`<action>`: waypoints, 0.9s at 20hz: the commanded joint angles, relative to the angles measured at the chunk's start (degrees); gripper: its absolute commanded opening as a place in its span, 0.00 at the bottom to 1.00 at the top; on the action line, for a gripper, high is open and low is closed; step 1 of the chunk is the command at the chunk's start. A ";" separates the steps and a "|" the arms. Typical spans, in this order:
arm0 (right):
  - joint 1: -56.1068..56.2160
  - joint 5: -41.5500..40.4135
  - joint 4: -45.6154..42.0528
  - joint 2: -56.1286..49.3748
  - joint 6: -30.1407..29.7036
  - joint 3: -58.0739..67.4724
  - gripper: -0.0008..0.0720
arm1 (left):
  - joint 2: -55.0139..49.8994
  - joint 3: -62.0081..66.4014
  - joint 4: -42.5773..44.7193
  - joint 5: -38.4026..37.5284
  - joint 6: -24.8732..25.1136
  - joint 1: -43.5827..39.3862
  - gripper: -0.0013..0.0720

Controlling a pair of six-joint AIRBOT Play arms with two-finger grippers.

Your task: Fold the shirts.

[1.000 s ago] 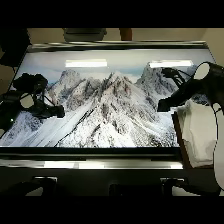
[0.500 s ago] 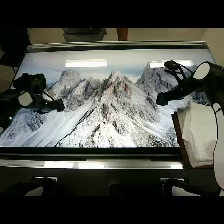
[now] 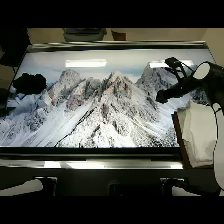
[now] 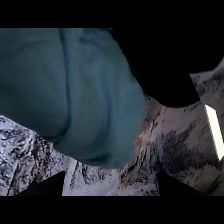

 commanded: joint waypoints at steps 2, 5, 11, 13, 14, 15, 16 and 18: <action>0.07 -0.96 0.04 -0.02 -3.50 -0.02 0.93 | -4.74 -3.34 -5.38 7.56 2.62 5.68 0.99; 0.07 -0.39 0.02 -0.02 -4.59 -0.02 0.93 | -10.03 -3.30 -6.27 9.99 2.62 2.82 0.99; 0.07 3.17 1.81 0.04 -4.57 -0.02 0.93 | -11.63 -3.13 -6.23 13.46 2.67 -0.11 0.07; 0.07 3.56 1.51 0.57 -4.76 0.00 0.93 | -8.48 -1.92 -6.23 10.60 5.44 -0.55 0.06; 0.07 3.45 1.18 1.05 -4.83 0.00 0.93 | -5.90 -1.14 -6.21 9.81 7.04 -1.22 0.06; 0.07 3.37 0.87 1.81 -5.03 0.00 0.93 | -2.03 -0.63 -6.23 9.86 8.33 -2.49 0.06; 0.07 3.26 0.85 2.71 -5.27 0.00 0.93 | 2.38 -0.52 -6.23 9.86 9.03 -4.24 0.06; 0.07 3.65 0.85 5.60 -5.81 0.00 0.93 | 13.05 -0.55 -6.21 9.64 11.65 -9.79 0.06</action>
